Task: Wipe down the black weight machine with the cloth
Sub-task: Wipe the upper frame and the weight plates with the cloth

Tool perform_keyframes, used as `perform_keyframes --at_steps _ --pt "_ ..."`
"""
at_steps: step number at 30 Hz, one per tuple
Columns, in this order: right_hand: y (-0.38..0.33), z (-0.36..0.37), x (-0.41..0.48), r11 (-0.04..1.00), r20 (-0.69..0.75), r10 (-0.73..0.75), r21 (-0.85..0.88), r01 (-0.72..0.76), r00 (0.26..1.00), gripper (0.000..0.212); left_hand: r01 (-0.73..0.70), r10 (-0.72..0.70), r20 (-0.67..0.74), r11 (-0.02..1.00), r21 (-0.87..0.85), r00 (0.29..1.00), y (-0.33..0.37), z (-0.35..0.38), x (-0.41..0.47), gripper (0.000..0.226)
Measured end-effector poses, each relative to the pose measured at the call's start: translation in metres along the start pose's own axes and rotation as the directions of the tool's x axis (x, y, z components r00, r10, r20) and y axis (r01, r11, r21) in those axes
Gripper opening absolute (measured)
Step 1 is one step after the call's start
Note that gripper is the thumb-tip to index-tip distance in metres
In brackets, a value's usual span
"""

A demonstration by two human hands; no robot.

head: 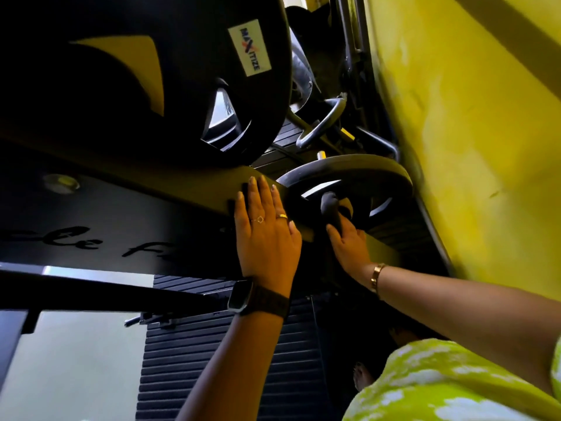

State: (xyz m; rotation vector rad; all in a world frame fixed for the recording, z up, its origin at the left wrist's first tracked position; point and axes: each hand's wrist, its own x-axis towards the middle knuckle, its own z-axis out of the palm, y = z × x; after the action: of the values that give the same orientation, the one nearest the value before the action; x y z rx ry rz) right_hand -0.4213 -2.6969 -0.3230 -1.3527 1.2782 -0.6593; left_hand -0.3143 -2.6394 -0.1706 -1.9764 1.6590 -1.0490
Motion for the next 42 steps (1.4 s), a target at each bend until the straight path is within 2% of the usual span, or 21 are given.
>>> perform_keyframes --at_steps 3,5,6,8,11,15,21,26,28,30,32,37,42 --pt "-0.012 -0.001 0.008 0.985 0.022 0.169 -0.035 -0.168 0.985 0.056 0.015 -0.015 0.045 1.0 0.011 0.999 0.011 0.002 0.0 0.07" --pt "-0.024 0.0 0.003 0.95 0.038 0.311 -0.015 -0.311 0.95 0.054 0.015 -0.015 0.049 1.0 0.009 0.999 0.015 0.004 0.0 0.071" --pt "-0.028 0.001 -0.003 0.945 0.053 0.327 0.011 -0.328 0.944 0.054 0.009 -0.009 0.056 1.0 0.012 0.998 0.018 0.005 0.0 0.07" --pt "-0.031 0.005 -0.02 0.963 0.056 0.268 0.025 -0.27 0.962 0.056 -0.015 0.013 0.082 1.0 0.019 0.997 0.024 0.005 0.001 0.07" --pt "-0.023 0.005 -0.036 0.995 0.019 0.094 -0.038 -0.093 0.995 0.065 -0.036 0.029 0.136 0.998 0.045 0.99 0.033 0.007 0.0 0.071" --pt "0.007 -0.002 -0.03 0.992 0.031 -0.061 -0.111 0.064 0.998 0.077 -0.04 0.03 0.168 0.998 0.057 0.985 0.041 0.009 0.002 0.067" --pt "0.028 -0.008 -0.007 0.974 0.056 -0.014 -0.225 0.027 0.998 0.083 -0.066 0.046 0.257 0.995 0.068 0.965 0.06 0.015 -0.001 0.067" --pt "0.034 -0.019 0.017 0.964 0.091 0.097 -0.256 -0.071 0.991 0.064 -0.057 0.039 0.293 0.997 0.054 0.955 0.071 0.018 0.001 0.069" --pt "0.034 -0.016 0.02 0.957 0.087 0.192 -0.238 -0.167 0.978 0.055 -0.071 0.048 0.32 0.996 0.06 0.946 0.074 0.017 0.002 0.068" --pt "0.027 -0.009 0.017 0.931 0.068 0.345 -0.154 -0.332 0.936 0.053 -0.087 0.061 0.348 0.995 0.059 0.935 0.077 0.018 0.003 0.069" --pt "0.02 -0.004 0.004 0.911 0.054 0.405 -0.106 -0.398 0.913 0.055 -0.104 0.078 0.382 0.993 0.046 0.921 0.083 0.019 0.002 0.069" --pt "0.03 -0.009 -0.02 0.957 0.066 0.254 -0.159 -0.241 0.965 0.055 -0.154 0.135 0.457 0.988 0.005 0.879 0.1 0.025 -0.003 0.073" --pt "0.055 -0.012 0.002 0.947 0.055 0.273 -0.191 -0.258 0.96 0.053 -0.208 0.194 0.514 0.978 -0.03 0.836 0.118 0.03 -0.008 0.072"
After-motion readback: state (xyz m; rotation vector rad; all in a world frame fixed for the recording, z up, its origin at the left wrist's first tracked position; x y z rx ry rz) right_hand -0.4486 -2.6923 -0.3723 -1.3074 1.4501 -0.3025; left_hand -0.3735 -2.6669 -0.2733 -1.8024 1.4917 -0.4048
